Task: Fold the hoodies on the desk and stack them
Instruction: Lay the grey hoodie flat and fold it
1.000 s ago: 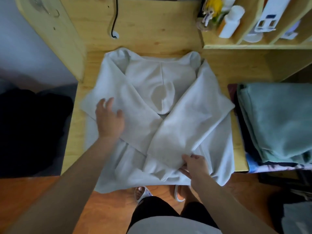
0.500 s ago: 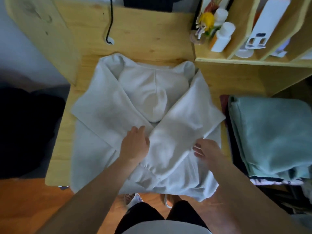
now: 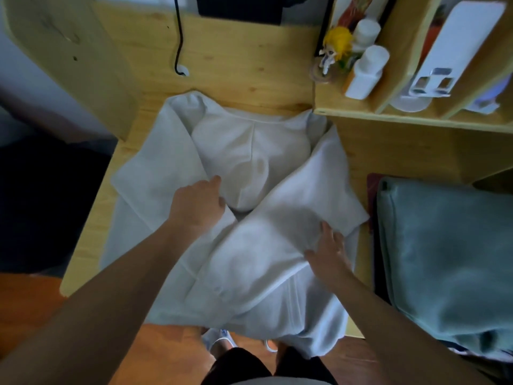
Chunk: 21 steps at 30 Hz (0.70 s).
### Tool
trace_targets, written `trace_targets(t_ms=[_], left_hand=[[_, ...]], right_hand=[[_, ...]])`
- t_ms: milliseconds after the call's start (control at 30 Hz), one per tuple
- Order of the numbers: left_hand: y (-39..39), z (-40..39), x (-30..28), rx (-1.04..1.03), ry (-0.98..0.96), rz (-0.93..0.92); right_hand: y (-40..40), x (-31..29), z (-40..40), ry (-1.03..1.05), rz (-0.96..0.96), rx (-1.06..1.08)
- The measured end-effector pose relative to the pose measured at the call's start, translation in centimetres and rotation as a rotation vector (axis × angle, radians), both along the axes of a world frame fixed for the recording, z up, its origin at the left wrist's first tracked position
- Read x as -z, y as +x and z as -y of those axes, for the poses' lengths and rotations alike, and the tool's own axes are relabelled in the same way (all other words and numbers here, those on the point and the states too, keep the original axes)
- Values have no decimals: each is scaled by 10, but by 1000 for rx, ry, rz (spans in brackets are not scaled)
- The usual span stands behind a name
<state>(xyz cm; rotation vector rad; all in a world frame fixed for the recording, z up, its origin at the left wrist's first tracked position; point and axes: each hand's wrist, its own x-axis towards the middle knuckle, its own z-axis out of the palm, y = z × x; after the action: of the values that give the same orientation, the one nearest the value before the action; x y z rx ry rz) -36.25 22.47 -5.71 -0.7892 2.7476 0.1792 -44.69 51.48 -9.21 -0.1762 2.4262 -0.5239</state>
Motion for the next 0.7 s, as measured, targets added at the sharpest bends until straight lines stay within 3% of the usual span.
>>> trace_targets(t_ms=[67,167,333,433,700], left_hand=[[12,-14,9,-65,211,-57],[48,-73,29,-38,71,-172],[101,-160,49,-429,139,-74],[115,-150,67,-597,177,-14],[122,-64,81,-517,125,25]], right_hand=[[-1,-1,2,38,16,-18],[-7,-10,7,141,46,-133],[-50,-19,-2,181,-489,-415],[-69,-1,-6,264,-356,-571],[-32,10,-8,355,-299,-525]])
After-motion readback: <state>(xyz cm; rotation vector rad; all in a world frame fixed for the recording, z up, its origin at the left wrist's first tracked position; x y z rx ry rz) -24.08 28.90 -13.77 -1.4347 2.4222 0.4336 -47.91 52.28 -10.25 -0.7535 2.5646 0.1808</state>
